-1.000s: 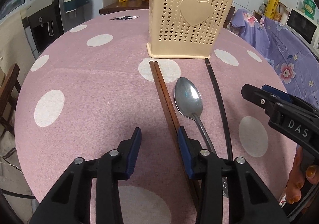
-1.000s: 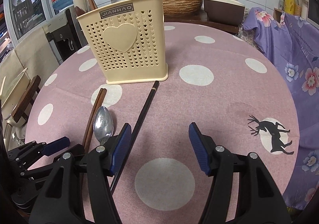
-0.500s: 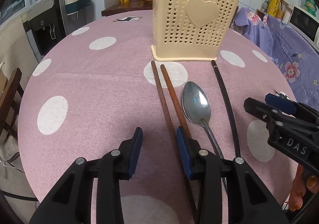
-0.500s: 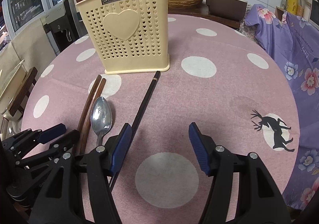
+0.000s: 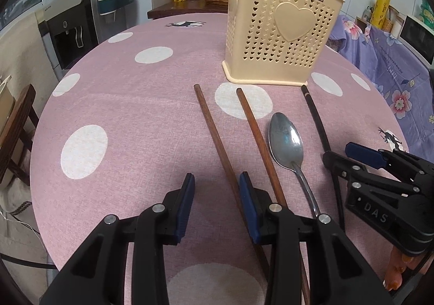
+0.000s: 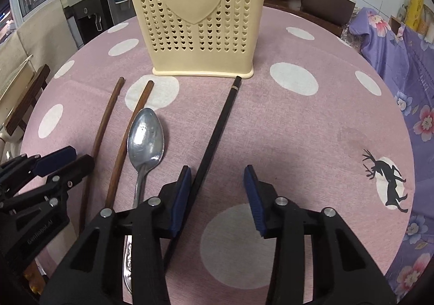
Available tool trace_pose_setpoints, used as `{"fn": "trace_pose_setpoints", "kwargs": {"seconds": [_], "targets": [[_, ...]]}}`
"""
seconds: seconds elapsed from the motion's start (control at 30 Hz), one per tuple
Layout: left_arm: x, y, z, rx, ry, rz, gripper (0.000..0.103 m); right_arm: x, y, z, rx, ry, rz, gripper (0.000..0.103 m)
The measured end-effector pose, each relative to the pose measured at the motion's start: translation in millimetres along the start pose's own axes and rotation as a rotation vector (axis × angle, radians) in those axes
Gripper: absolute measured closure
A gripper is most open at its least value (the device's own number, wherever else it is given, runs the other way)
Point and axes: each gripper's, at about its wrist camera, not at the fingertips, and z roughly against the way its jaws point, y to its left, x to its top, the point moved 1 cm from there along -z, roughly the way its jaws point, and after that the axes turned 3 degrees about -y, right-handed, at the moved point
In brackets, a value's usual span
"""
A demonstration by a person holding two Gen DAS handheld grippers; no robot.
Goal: Organize utensils
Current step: 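Close the left tool on a wooden chopstick while the right tool grasps a black chopstick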
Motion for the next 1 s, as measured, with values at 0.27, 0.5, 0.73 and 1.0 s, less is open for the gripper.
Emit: {"fn": "trace_pose_setpoints", "kwargs": {"seconds": [0.27, 0.5, 0.73, 1.0], "targets": [[1.4, 12.8, 1.0, -0.019, 0.011, 0.033, 0.068, -3.4, -36.2, 5.0, 0.01, 0.016, -0.034, 0.063], [15.6, 23.5, -6.8, -0.04, 0.014, 0.093, 0.067, 17.1, -20.9, 8.5, 0.057, -0.072, 0.09, 0.063], [40.1, 25.0, -30.1, -0.009, 0.022, 0.096, 0.067, 40.6, -8.6, -13.9, 0.149, -0.038, 0.171, 0.063], [58.7, 22.5, -48.7, 0.03, 0.022, 0.081, 0.068, 61.0, -3.8, -44.3, 0.187, -0.011, 0.167, 0.078]]}}
